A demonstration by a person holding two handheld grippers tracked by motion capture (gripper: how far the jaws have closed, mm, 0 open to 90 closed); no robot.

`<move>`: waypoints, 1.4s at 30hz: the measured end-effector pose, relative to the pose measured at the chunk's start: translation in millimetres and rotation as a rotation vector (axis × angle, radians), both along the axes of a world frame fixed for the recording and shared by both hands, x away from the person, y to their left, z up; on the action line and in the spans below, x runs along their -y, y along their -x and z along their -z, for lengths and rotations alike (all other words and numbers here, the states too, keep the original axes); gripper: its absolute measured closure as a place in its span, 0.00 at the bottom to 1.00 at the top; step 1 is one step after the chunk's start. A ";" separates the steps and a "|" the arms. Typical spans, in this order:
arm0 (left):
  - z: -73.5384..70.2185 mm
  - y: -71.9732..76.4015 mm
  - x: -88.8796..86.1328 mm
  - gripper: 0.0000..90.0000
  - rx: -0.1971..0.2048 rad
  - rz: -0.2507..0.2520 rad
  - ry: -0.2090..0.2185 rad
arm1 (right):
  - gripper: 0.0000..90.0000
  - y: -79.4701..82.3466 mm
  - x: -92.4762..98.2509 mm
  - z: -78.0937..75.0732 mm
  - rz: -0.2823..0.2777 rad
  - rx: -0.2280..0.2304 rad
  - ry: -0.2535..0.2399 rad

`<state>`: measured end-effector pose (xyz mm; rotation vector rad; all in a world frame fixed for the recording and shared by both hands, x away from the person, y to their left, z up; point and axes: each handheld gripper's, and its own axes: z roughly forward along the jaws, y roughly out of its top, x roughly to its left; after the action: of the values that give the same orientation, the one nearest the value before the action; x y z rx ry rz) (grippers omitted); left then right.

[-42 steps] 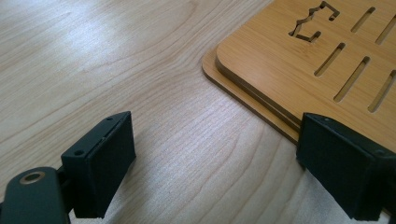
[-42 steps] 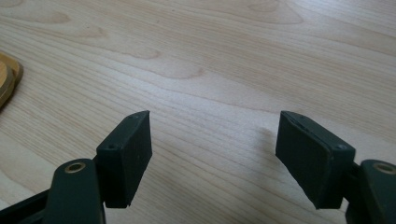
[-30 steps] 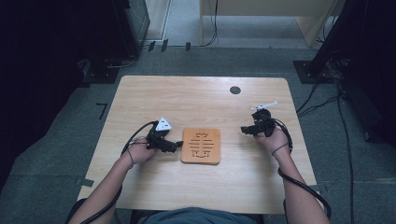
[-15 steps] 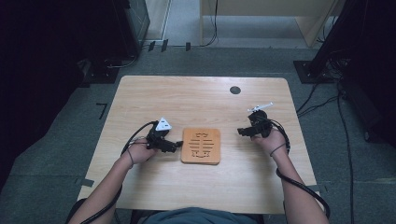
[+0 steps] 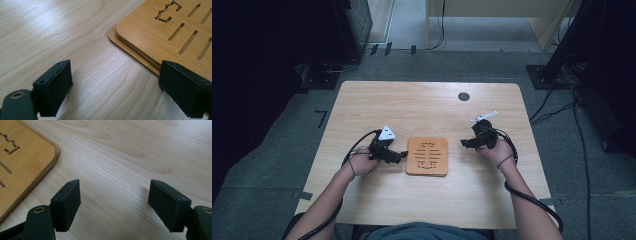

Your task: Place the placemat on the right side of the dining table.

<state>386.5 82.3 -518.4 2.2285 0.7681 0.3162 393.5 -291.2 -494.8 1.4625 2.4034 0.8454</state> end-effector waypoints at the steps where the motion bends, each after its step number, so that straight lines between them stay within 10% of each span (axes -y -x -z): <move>1: 0.0 0.0 0.0 0.12 0.000 0.000 0.000 | 0.29 0.1 -1.0 0.2 0.000 -0.004 -0.002; 42: -0.4 -2.0 -2.9 0.14 0.003 -0.025 0.002 | 0.23 3.8 -35.0 2.8 -0.144 0.011 -0.039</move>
<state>388.4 85.2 -518.0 2.2172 0.7945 0.3304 389.7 -256.2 -497.5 1.3061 2.5219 0.9338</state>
